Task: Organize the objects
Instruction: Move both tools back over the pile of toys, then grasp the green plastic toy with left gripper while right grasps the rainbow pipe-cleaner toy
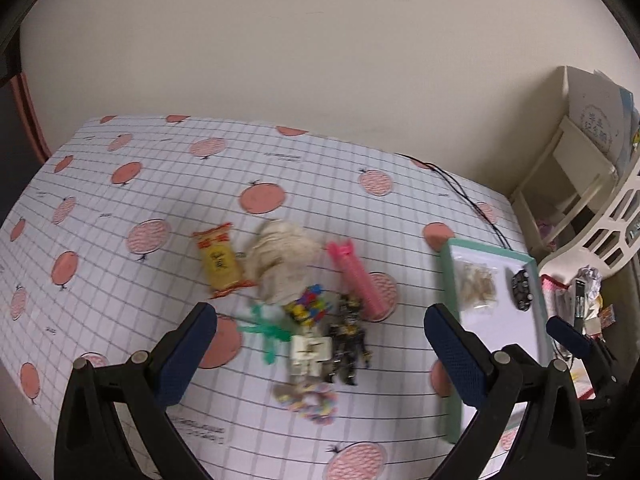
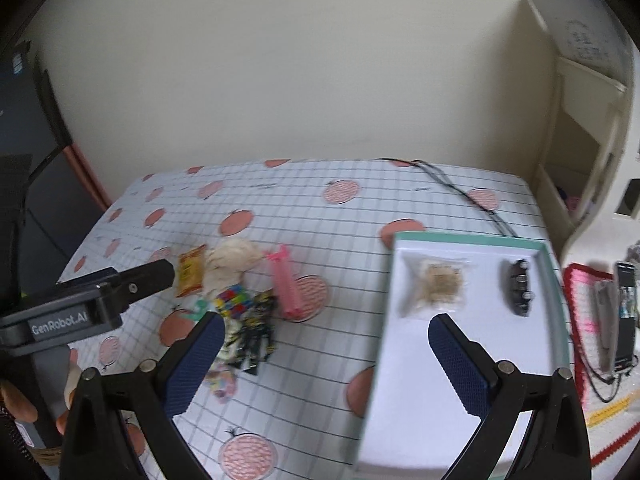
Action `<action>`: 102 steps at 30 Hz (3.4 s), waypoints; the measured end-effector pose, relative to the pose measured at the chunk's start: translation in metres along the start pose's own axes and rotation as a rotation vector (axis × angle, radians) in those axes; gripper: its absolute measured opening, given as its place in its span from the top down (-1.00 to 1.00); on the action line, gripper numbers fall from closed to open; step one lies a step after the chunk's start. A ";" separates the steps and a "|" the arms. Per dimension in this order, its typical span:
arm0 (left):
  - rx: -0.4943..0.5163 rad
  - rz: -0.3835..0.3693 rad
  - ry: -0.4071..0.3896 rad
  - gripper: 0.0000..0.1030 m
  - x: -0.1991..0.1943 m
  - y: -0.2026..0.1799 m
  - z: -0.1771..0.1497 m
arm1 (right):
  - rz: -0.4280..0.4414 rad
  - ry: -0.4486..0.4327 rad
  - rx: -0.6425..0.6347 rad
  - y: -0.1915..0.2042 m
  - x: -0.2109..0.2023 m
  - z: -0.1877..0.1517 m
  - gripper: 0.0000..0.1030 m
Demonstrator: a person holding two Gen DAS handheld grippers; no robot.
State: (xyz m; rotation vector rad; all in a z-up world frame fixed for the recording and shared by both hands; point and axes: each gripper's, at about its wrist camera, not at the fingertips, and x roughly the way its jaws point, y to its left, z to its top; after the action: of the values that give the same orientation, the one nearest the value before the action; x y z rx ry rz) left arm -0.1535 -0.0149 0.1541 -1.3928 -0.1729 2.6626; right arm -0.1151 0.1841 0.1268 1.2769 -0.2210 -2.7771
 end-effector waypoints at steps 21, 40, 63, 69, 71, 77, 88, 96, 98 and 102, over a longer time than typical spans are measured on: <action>-0.160 0.032 0.134 -1.00 0.041 0.084 -0.019 | 0.035 0.242 -0.063 0.077 0.089 -0.034 -0.88; -0.162 0.046 0.191 -0.66 0.088 0.082 -0.031 | 0.027 0.375 -0.063 0.086 0.125 -0.055 -0.62; -0.112 0.041 0.211 -0.09 0.121 0.065 -0.028 | 0.096 0.428 -0.034 0.087 0.138 -0.062 -0.06; -0.105 0.027 0.225 0.02 0.126 0.060 -0.029 | 0.142 0.442 -0.020 0.088 0.138 -0.062 0.23; -0.115 0.013 0.225 0.08 0.126 0.060 -0.029 | 0.164 0.449 0.000 0.087 0.139 -0.062 0.33; -0.145 -0.019 0.227 0.22 0.125 0.060 -0.029 | 0.171 0.466 0.025 0.082 0.140 -0.065 0.65; -0.183 -0.078 0.226 0.57 0.126 0.060 -0.027 | 0.172 0.474 0.038 0.073 0.140 -0.066 0.77; -0.183 -0.073 0.234 0.61 0.126 0.061 -0.027 | 0.182 0.468 0.044 0.073 0.138 -0.063 0.79; -0.184 -0.075 0.228 0.61 0.126 0.061 -0.027 | 0.185 0.460 0.045 0.071 0.135 -0.062 0.79; -0.183 -0.059 0.222 0.61 0.121 0.062 -0.026 | 0.193 0.446 0.052 0.070 0.132 -0.059 0.79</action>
State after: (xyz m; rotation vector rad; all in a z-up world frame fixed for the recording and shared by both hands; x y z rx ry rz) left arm -0.2046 -0.0548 0.0316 -1.6959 -0.4351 2.4745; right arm -0.1553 0.0924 0.0017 1.7381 -0.3614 -2.2715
